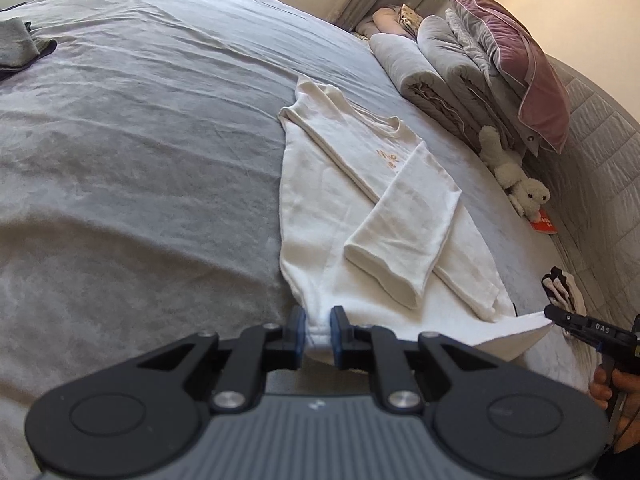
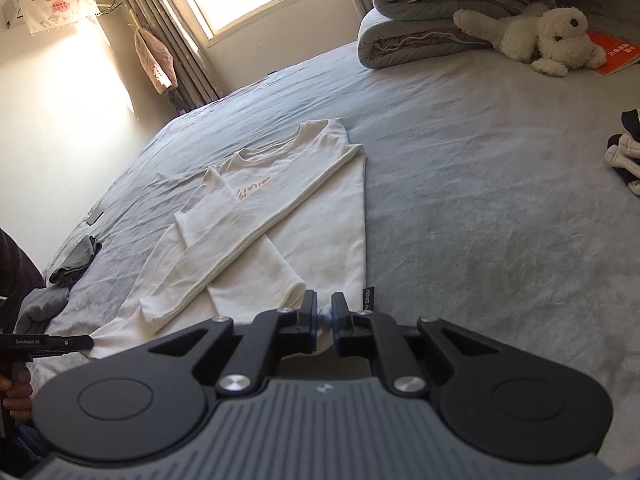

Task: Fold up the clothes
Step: 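Lift the hem with both grippers and fold it up over the collar, then open both grippers and release the folded hem onto the body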

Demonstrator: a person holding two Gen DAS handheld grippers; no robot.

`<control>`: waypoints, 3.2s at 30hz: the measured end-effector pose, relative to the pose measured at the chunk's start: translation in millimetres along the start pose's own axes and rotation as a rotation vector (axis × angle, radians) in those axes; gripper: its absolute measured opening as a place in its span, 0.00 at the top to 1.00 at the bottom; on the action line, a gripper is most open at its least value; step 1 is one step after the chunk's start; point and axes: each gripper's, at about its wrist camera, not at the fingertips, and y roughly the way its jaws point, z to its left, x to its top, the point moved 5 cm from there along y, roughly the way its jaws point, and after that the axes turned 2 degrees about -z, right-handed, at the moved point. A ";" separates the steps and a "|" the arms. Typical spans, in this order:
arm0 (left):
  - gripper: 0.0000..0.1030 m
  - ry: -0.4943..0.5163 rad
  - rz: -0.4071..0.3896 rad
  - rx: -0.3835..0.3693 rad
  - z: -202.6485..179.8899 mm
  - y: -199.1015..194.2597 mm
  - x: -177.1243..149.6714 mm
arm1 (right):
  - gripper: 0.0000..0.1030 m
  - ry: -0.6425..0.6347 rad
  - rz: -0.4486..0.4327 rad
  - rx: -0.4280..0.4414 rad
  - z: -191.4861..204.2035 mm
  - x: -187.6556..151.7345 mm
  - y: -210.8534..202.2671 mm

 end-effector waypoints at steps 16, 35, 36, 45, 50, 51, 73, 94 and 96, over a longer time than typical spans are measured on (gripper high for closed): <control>0.88 -0.027 -0.080 0.061 -8.4 25.2 62.5 | 0.91 0.034 -0.064 -0.046 -1.7 51.7 30.2; 0.53 -0.064 -0.010 -0.003 22.3 71.7 106.8 | 0.56 -0.142 0.074 -0.025 -27.9 78.4 88.1; 0.50 -0.049 -0.009 -0.014 19.1 67.6 103.1 | 0.56 -0.140 0.085 -0.009 -28.2 76.5 85.3; 0.30 0.061 -0.002 -0.060 2.7 60.7 80.1 | 0.36 -0.180 0.126 0.142 -11.2 61.3 61.0; 0.55 0.097 -0.001 -0.057 -3.0 73.4 75.3 | 0.36 -0.215 0.175 0.145 -5.0 47.7 68.5; 0.65 0.106 0.003 -0.050 -4.1 76.0 74.0 | 0.38 -0.221 0.187 0.130 -4.4 45.3 71.2; 0.93 0.264 -0.222 0.123 -30.1 105.1 148.0 | 0.93 -0.369 -0.050 -0.139 8.2 99.3 123.4; 0.90 0.317 -0.209 0.265 -11.1 193.4 182.3 | 0.93 -0.415 -0.070 -0.276 -15.7 121.2 209.3; 0.86 0.308 -0.196 0.259 -9.2 192.9 184.1 | 0.93 -0.415 -0.067 -0.286 -14.2 120.7 212.4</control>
